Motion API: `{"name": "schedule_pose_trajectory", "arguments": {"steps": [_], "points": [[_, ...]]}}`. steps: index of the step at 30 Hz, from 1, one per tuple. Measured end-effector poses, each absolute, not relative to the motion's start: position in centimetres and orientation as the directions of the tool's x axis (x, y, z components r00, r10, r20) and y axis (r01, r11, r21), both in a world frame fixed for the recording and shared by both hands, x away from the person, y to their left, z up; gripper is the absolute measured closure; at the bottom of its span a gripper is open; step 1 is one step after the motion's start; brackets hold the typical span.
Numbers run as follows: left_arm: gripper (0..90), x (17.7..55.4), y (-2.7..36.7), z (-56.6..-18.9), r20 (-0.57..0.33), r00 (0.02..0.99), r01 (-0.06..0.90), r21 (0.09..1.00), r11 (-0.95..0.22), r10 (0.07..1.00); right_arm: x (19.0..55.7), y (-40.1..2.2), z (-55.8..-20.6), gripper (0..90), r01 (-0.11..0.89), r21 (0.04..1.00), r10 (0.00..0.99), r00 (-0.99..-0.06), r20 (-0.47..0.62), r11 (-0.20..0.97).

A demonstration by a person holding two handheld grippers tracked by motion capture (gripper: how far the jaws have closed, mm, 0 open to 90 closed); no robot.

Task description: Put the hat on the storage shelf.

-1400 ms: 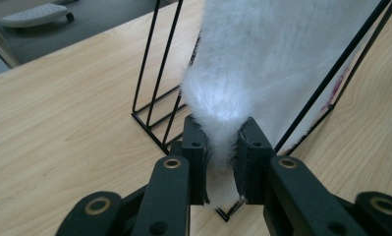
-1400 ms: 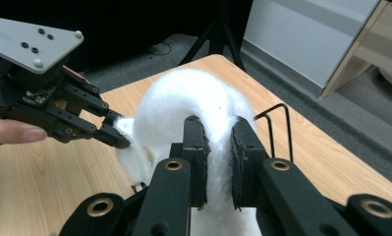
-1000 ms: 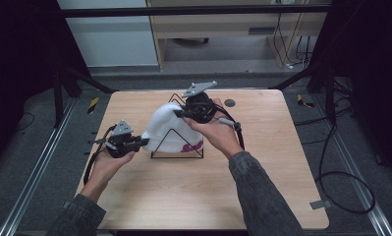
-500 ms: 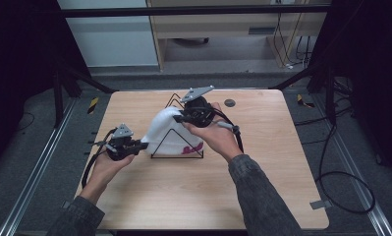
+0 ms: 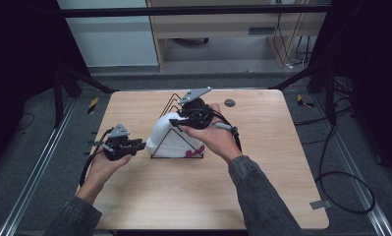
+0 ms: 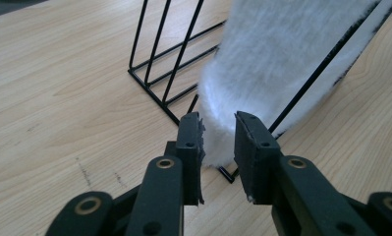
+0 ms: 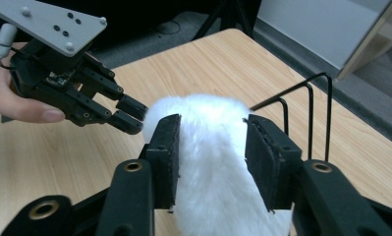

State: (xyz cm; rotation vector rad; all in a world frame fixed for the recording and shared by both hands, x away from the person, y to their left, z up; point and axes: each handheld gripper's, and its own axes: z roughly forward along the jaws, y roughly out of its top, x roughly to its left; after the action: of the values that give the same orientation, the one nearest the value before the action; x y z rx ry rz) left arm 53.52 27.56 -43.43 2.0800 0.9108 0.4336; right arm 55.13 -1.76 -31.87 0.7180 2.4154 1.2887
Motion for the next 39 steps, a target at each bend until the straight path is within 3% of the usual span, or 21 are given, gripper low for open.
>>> {"name": "schedule_pose_trajectory", "arguments": {"steps": [6, 8, 10, 18, 28, 39], "points": [[50.6, 52.9, 27.5, -43.2, 0.041, 0.665, 0.456, 0.769, -0.449, 0.746, 55.0, -1.8, -31.6, 47.3, 0.286, 0.837, 0.576, -0.816, -0.042, 0.466], [49.1, 52.6, 27.4, -43.3, 0.041, 0.668, 0.457, 0.766, -0.453, 0.743, 55.0, -1.9, -31.5, 43.1, 0.286, 0.839, 0.581, -0.813, -0.043, 0.463], [42.1, 52.3, 27.3, -43.4, 0.054, 0.657, 0.462, 0.759, -0.459, 0.752, 54.9, -1.9, -31.5, 38.1, 0.288, 0.840, 0.587, -0.808, -0.045, 0.461], [12.9, 51.4, 27.1, -42.4, -0.010, 0.651, 0.464, 0.797, -0.387, 0.759, 54.2, -2.8, -30.7, 17.8, 0.288, 0.839, 0.611, -0.789, -0.065, 0.461], [7.4, 50.7, 26.7, -42.2, -0.020, 0.617, 0.472, 0.809, -0.350, 0.787, 53.2, -4.6, -30.2, 7.7, 0.264, 0.842, 0.619, -0.779, -0.102, 0.470], [5.8, 50.2, 26.4, -42.2, -0.057, 0.629, 0.461, 0.830, -0.313, 0.776, 52.1, -8.1, -30.4, 10.1, 0.280, 0.848, 0.666, -0.737, -0.110, 0.450]]}}
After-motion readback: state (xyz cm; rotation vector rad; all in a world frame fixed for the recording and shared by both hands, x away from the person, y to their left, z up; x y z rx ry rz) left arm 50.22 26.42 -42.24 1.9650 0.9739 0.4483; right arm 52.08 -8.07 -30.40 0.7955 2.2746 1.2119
